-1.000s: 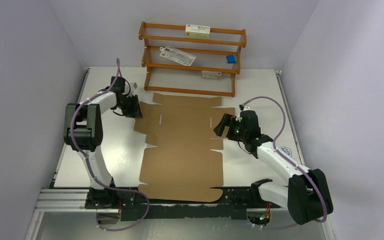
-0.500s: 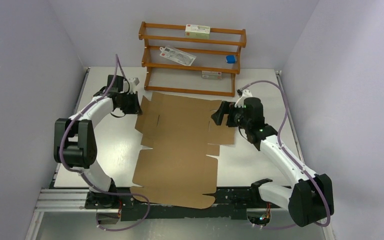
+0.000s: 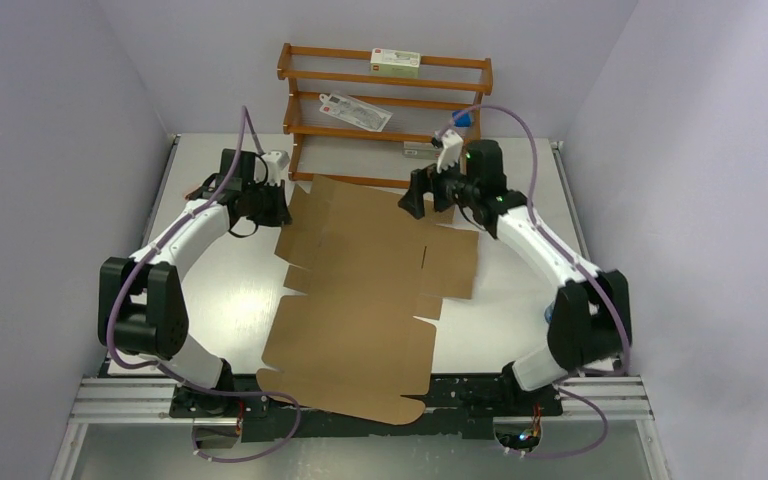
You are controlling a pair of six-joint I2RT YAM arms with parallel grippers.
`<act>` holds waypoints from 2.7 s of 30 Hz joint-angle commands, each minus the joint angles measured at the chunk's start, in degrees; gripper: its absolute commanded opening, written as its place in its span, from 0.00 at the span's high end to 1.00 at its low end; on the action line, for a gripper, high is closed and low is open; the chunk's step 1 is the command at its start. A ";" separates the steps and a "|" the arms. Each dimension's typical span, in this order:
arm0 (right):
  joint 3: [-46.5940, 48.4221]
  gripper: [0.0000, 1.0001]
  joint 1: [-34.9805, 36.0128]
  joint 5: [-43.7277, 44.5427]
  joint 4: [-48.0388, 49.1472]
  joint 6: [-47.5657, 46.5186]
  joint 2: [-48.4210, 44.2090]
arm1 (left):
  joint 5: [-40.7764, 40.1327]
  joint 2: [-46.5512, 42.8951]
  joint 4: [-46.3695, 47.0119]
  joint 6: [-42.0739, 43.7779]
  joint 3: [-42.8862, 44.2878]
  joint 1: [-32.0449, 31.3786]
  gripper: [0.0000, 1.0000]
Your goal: Fold the paper box
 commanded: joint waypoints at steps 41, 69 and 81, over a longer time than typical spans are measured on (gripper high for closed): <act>31.03 1.00 -1.16 -22.65 -17.11 -23.42 35.35 | -1.24 -1.70 0.82 1.00 -0.29 -2.59 0.95; 24.94 1.00 -2.12 -24.32 -16.14 -25.92 30.11 | -0.78 10.32 -1.46 -3.05 2.28 2.80 0.91; 24.10 1.00 2.38 -8.61 -17.74 -34.27 19.40 | 4.60 -0.78 9.04 -8.48 -3.31 1.93 0.92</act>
